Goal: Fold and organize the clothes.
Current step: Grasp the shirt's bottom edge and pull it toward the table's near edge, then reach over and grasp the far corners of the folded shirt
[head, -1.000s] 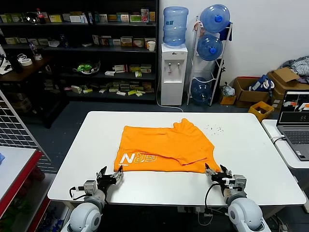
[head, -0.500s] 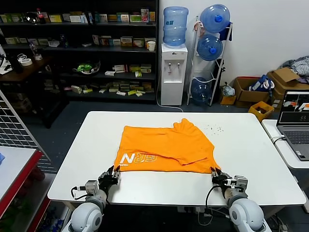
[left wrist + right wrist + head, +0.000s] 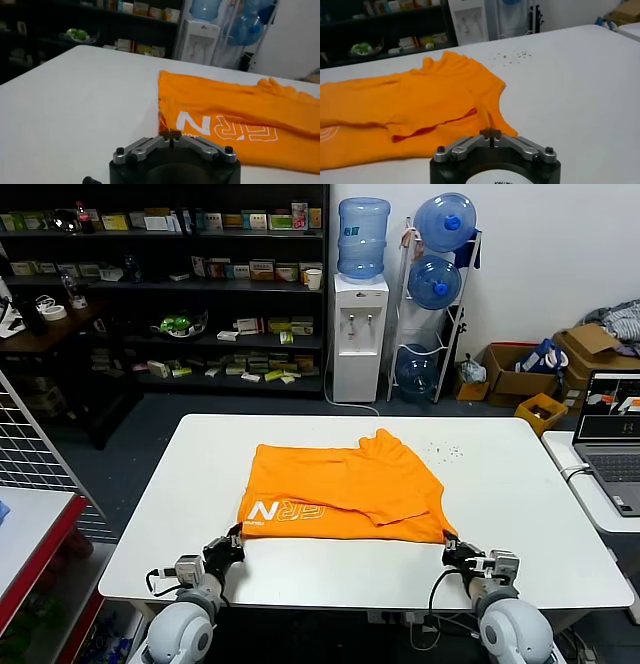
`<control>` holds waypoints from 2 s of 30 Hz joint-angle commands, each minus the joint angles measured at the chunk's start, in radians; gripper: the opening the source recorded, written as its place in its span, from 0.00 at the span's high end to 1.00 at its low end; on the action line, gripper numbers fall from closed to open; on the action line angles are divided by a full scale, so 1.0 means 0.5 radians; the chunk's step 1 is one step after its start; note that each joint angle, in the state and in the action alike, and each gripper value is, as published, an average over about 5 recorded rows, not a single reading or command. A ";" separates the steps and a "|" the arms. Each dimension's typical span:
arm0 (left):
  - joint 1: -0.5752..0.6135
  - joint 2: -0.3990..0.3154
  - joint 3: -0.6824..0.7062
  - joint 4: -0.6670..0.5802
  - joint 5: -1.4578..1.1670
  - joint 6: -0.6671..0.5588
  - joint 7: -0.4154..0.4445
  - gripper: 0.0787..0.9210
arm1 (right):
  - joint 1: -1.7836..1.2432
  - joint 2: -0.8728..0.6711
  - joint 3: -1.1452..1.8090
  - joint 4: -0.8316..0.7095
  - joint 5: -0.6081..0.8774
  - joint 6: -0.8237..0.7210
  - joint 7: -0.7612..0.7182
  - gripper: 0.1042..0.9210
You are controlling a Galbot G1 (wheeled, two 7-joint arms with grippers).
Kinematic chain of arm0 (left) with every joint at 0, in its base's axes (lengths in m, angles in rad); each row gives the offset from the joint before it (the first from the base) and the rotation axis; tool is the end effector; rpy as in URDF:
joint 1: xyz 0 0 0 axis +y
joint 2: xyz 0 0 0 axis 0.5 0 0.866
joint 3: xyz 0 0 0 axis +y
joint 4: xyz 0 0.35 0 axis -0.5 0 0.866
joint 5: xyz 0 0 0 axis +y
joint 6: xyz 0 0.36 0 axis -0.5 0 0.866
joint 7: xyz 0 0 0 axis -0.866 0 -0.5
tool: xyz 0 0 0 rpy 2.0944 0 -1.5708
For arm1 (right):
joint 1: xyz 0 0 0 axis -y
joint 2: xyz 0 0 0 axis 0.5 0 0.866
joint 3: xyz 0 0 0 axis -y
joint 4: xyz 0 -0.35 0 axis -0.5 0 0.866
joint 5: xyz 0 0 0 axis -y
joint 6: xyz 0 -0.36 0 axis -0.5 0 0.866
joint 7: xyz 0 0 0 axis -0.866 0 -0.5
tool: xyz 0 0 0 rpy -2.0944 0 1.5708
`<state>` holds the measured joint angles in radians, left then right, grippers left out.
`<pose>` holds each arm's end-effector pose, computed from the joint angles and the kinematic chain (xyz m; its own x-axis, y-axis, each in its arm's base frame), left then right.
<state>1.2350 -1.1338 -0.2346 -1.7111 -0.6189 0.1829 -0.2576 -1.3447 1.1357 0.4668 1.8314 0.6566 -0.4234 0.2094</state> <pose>0.2770 0.0348 -0.3728 -0.9141 0.0963 0.3939 0.0354 0.9866 -0.1590 0.2612 -0.0905 -0.3328 -0.8575 -0.0388 0.5129 0.0463 0.9873 0.1522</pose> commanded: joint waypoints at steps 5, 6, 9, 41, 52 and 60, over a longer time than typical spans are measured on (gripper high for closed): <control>0.185 0.076 -0.078 -0.329 -0.075 0.011 -0.046 0.99 | -0.513 -0.047 0.177 0.458 0.044 0.009 0.026 0.98; 0.216 0.084 -0.089 -0.357 -0.088 0.013 -0.052 0.99 | -0.571 -0.041 0.194 0.484 0.038 0.010 0.028 0.98; 0.328 0.100 -0.114 -0.427 -0.108 0.016 -0.067 0.99 | -0.707 -0.019 0.237 0.544 0.020 0.009 0.034 0.98; -0.654 0.107 0.104 0.137 -0.274 0.031 0.091 0.30 | 1.344 0.091 -0.437 -0.745 -0.080 0.002 0.008 0.20; -1.235 -0.061 0.414 1.109 -0.247 0.081 0.265 0.12 | 1.659 0.360 -0.560 -1.552 -0.184 -0.047 -0.155 0.12; -1.261 -0.081 0.478 1.235 -0.237 0.092 0.315 0.12 | 1.609 0.394 -0.554 -1.623 -0.232 -0.086 -0.202 0.12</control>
<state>0.7531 -1.1485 -0.0698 -1.3024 -0.7354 0.2228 -0.1328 -0.6635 1.2833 0.2413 1.2146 0.5644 -0.4518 0.1401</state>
